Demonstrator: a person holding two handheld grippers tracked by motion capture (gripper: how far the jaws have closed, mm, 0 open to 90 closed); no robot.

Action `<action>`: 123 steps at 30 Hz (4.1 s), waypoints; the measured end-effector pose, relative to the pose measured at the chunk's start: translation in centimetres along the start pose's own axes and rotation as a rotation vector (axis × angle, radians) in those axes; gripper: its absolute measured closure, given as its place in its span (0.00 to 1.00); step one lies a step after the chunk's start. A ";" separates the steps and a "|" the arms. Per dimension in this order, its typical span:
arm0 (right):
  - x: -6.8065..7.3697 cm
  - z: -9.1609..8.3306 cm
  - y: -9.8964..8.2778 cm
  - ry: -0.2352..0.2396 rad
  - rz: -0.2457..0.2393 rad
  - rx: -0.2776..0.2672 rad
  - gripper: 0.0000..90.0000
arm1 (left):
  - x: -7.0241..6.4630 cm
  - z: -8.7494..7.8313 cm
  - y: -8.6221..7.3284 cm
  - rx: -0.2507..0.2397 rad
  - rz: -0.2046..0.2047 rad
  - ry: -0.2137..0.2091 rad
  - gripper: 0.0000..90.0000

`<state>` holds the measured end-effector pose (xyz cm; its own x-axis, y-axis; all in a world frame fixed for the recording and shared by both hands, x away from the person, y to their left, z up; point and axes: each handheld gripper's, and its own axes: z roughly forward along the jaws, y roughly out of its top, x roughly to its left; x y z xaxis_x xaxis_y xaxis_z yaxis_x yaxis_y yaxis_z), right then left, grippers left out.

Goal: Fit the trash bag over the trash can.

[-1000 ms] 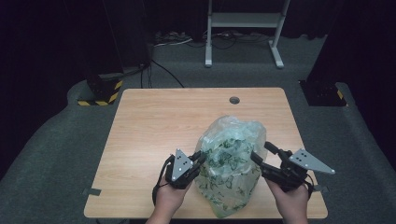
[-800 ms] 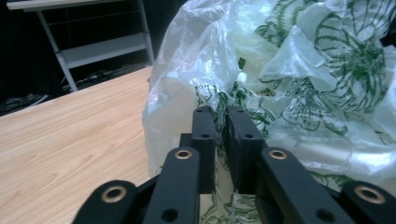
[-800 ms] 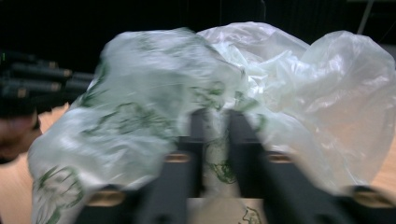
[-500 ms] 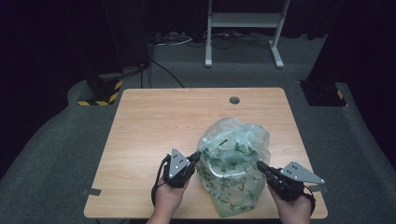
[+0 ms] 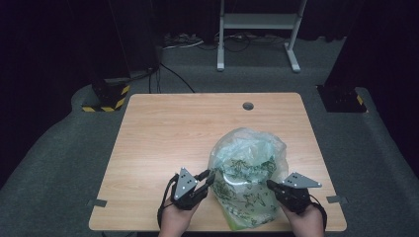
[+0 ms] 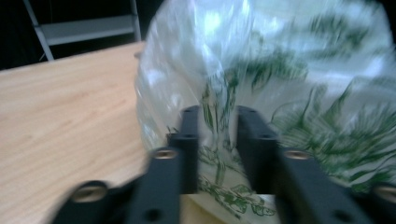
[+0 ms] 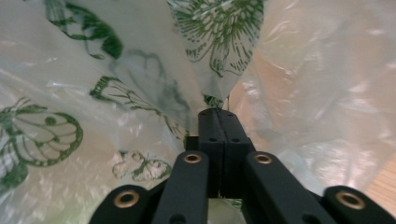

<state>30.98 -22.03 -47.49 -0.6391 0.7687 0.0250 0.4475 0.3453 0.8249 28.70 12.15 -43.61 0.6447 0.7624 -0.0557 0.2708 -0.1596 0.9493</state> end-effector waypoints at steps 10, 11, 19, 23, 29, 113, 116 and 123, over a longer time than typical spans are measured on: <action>0.4 -6.4 3.2 -0.064 0.060 -0.284 0.57 | 0.8 5.6 6.8 0.050 0.097 -0.021 0.50; 0.7 -6.6 3.7 -0.052 0.062 -0.318 0.55 | 1.1 6.3 6.9 0.070 0.100 -0.029 0.56; 0.6 -3.1 5.7 0.065 0.111 -0.283 0.90 | 3.5 8.1 7.0 0.087 0.009 -0.073 0.92; 1.5 -4.0 4.7 0.059 0.035 -0.291 0.99 | 5.4 8.8 6.9 0.098 -0.060 -0.049 0.97; 1.3 -4.5 2.1 0.034 0.044 -0.241 1.00 | 5.6 10.2 5.3 0.170 -0.061 -0.020 0.99; -10.9 -4.2 -2.2 -0.265 0.269 0.230 0.23 | 7.5 -0.3 -8.2 0.364 -0.032 0.238 0.10; -11.1 -3.8 -1.8 -0.268 0.309 0.320 0.23 | 8.2 -0.7 -8.9 0.407 -0.050 0.247 0.09; -11.5 -3.0 -0.2 -0.256 0.368 0.502 0.20 | 8.5 -1.3 -9.5 0.448 -0.073 0.258 0.09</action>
<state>36.38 -32.53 -46.27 -0.2484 0.9663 0.0681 0.8838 0.1973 0.4242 30.67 20.95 -52.69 0.4308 0.9023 0.0151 0.6244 -0.3101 0.7169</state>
